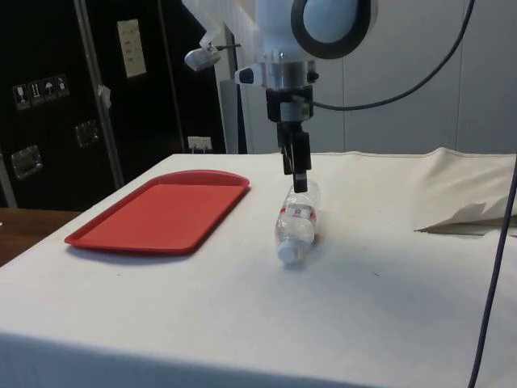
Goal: Place the bottle upright on the tray.
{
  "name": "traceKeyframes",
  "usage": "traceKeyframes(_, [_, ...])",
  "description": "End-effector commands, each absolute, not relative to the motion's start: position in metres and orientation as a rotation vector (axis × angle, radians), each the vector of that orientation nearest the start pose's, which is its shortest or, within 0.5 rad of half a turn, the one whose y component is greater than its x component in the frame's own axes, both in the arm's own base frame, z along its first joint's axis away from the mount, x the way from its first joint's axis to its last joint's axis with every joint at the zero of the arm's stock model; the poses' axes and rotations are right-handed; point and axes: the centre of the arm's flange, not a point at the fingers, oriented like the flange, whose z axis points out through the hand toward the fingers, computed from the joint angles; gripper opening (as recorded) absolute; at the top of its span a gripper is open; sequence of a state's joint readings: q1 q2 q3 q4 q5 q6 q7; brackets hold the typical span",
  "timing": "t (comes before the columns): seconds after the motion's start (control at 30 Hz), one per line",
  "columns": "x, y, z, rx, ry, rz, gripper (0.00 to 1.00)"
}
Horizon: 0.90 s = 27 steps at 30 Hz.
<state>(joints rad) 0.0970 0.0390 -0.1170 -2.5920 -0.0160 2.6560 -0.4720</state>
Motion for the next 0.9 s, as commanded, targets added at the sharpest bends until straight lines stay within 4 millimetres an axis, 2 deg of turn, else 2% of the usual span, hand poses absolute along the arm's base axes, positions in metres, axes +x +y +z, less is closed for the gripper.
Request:
traceKeyframes(0.0, [0.4452,-0.0080,0.2457,-3.070,-0.746,-0.037,1.00])
traceKeyframes(0.87, [0.4437,-0.0072,0.2371,-3.011,-0.952,-0.009,1.00])
